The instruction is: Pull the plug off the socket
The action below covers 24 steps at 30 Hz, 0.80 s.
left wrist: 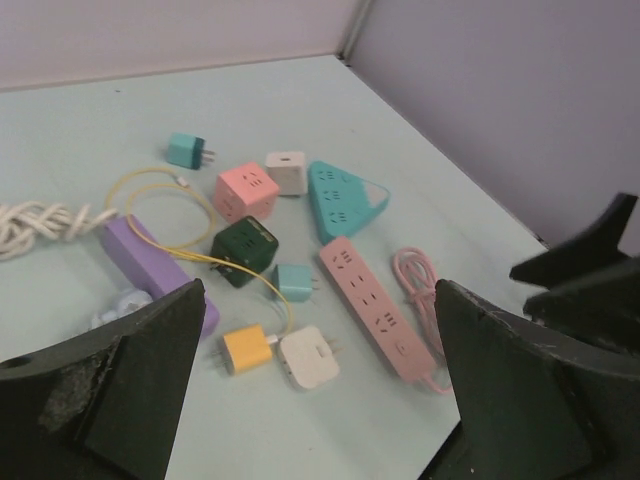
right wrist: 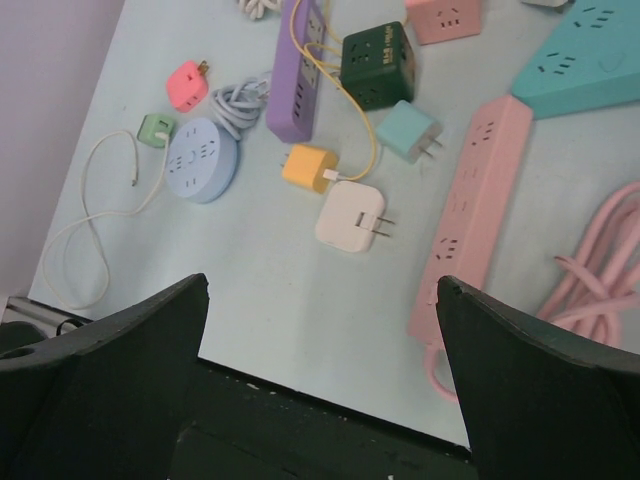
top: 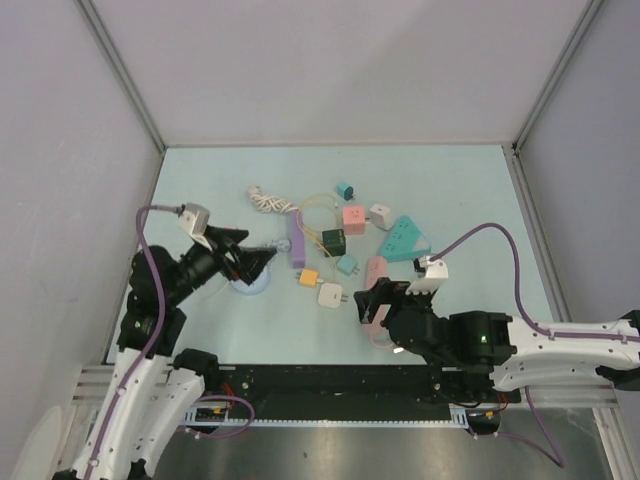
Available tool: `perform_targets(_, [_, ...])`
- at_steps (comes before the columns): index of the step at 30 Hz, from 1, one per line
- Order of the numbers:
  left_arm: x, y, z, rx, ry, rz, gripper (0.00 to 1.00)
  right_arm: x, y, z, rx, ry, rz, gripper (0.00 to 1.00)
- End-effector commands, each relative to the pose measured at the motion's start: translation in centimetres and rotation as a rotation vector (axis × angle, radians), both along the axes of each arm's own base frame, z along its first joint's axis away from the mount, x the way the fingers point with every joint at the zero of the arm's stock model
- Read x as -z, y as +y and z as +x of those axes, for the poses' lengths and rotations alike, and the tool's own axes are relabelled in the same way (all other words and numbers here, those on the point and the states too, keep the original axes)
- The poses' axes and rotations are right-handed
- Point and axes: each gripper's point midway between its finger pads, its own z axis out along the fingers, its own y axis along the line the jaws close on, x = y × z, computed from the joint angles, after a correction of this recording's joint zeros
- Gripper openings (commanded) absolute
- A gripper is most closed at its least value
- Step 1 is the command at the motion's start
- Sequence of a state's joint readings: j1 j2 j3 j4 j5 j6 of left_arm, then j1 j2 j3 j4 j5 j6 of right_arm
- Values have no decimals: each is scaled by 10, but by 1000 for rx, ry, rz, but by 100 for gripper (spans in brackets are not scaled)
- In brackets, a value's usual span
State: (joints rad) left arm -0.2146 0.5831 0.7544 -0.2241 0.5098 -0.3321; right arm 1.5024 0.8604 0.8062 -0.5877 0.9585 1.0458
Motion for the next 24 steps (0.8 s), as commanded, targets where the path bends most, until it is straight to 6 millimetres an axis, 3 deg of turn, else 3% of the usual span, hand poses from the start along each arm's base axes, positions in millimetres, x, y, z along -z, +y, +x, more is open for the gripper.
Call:
perform_targets(1, [32,-13,-27,107,7,-40,100,-3,-32,10,90,-57,-37,100])
perform_targets(5, [35,-9,-36,95,-15,-45,100,-2,-35,8,56,-73,-45,100])
perform_targets(12, [46,-11,-33,107,44,-17,100,10,-35,4,23,-55,-18,100])
perform_targets(24, [43,-9,-35,100,24,-17,100,10,-31,1,-10,-57,4,100])
